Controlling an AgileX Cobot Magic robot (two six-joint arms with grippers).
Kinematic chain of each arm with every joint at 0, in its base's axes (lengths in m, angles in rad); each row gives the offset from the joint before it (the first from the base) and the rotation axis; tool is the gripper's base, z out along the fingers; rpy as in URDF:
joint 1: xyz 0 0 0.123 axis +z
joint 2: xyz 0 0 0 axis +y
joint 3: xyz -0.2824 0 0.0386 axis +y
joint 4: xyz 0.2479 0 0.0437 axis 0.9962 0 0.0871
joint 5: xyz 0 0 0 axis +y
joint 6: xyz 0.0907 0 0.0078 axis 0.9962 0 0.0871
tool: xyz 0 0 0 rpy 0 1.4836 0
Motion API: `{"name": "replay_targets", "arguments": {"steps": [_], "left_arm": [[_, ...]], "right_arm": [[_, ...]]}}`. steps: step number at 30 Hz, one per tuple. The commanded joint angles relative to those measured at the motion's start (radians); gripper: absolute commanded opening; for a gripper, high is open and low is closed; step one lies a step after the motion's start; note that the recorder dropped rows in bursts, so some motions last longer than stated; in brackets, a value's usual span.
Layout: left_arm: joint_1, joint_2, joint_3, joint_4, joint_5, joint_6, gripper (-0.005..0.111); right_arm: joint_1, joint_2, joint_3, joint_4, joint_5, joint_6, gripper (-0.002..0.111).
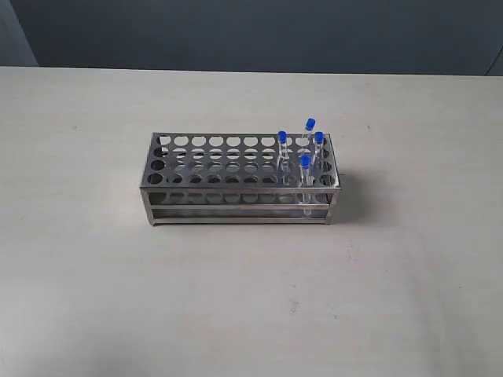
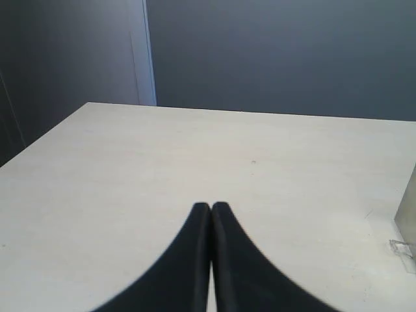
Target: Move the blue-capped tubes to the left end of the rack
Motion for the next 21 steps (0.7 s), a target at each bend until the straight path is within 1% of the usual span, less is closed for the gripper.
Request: {"name": "replay_targets", "arguments": {"steps": [1, 4, 7, 8, 10, 12, 13, 18, 21], "left_arm": [[-0.009, -0.004, 0.003, -0.004, -0.003, -0.001, 0.000], [-0.009, -0.004, 0.003, -0.004, -0.003, -0.001, 0.000], [-0.009, -0.004, 0.003, -0.004, -0.003, -0.003, 0.000], [-0.009, -0.004, 0.003, -0.004, -0.003, -0.003, 0.000], [-0.009, -0.004, 0.003, -0.004, -0.003, -0.003, 0.000], [-0.009, -0.004, 0.003, -0.004, -0.003, -0.003, 0.000], [-0.009, -0.004, 0.003, -0.004, -0.003, -0.003, 0.000], [-0.009, -0.004, 0.003, -0.004, -0.003, -0.003, 0.000], [-0.009, -0.004, 0.003, -0.004, -0.003, -0.003, 0.000]], "right_arm": [[-0.006, -0.006, 0.001, 0.218, -0.084, 0.009, 0.020], [-0.006, -0.006, 0.001, 0.516, -0.204, 0.033, 0.020], [-0.006, -0.006, 0.001, 0.802, -0.283, 0.142, 0.020], [-0.006, -0.006, 0.001, 0.865, -0.286, 0.177, 0.020], [-0.006, -0.006, 0.001, 0.901, -0.277, 0.185, 0.020], [-0.006, -0.006, 0.001, 0.884, -0.227, 0.143, 0.020], [-0.006, -0.006, 0.001, 0.877, -0.165, 0.111, 0.020], [-0.006, -0.006, 0.001, 0.874, 0.077, 0.109, 0.020], [-0.006, -0.006, 0.001, 0.855, 0.274, 0.109, 0.020]]}}
